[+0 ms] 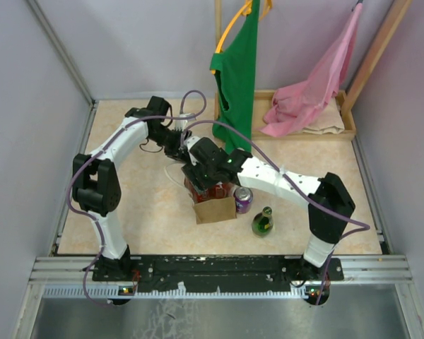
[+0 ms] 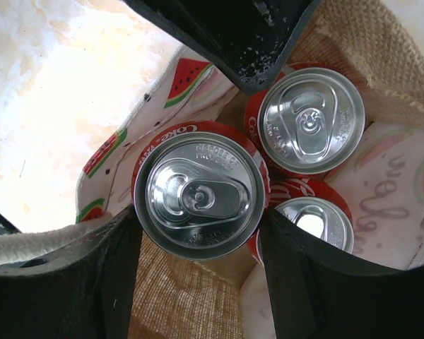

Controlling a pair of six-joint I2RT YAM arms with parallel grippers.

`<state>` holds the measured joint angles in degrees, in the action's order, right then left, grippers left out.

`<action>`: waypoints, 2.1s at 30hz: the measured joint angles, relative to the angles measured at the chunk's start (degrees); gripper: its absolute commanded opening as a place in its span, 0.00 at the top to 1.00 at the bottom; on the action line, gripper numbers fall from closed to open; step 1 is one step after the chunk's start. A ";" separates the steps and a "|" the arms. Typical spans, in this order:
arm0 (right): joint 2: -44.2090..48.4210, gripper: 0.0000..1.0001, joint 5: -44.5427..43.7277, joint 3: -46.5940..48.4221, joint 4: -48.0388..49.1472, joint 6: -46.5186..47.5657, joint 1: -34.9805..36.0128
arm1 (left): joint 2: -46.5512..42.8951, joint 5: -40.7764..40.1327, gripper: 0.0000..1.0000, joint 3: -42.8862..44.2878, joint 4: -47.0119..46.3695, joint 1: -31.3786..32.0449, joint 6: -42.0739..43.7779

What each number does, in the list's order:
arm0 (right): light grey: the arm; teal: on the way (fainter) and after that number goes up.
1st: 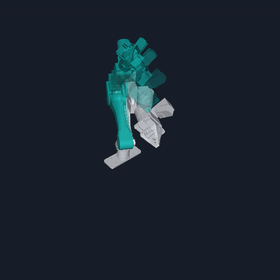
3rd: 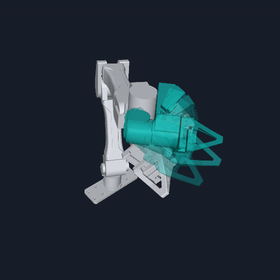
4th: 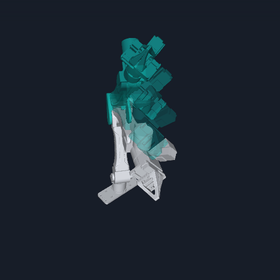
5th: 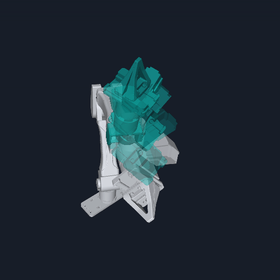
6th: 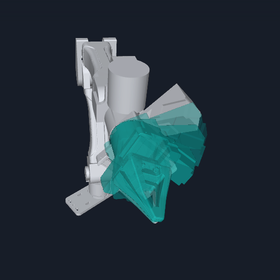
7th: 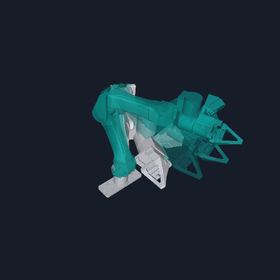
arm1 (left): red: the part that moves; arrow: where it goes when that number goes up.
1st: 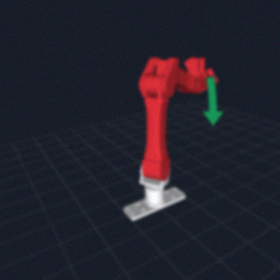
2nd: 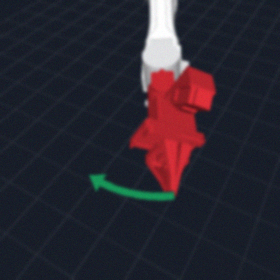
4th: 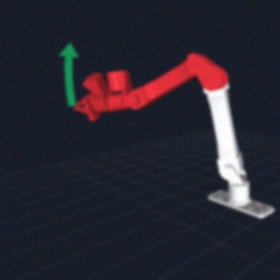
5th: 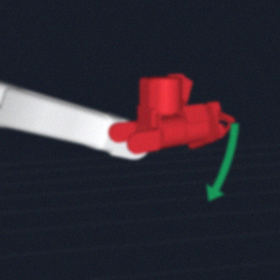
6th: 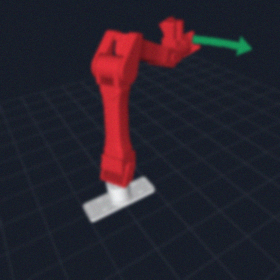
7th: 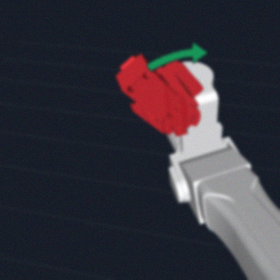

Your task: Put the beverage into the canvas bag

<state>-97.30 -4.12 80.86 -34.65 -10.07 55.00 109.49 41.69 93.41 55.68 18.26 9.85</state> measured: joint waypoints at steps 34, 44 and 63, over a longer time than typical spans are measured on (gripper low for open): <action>-0.02 0.33 -0.09 -3.65 5.03 3.10 0.83 | 1.05 0.13 0.52 0.66 0.50 0.00 0.52; -0.02 0.35 0.13 -3.65 7.23 3.54 1.14 | 1.09 0.13 0.52 0.66 0.48 0.00 0.52; -0.02 0.32 0.07 -3.02 4.96 4.09 1.14 | 1.09 0.13 0.52 0.66 0.48 0.00 0.52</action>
<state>-97.32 -4.05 77.84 -29.69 -5.98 56.14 110.59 41.82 94.06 56.16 18.26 10.37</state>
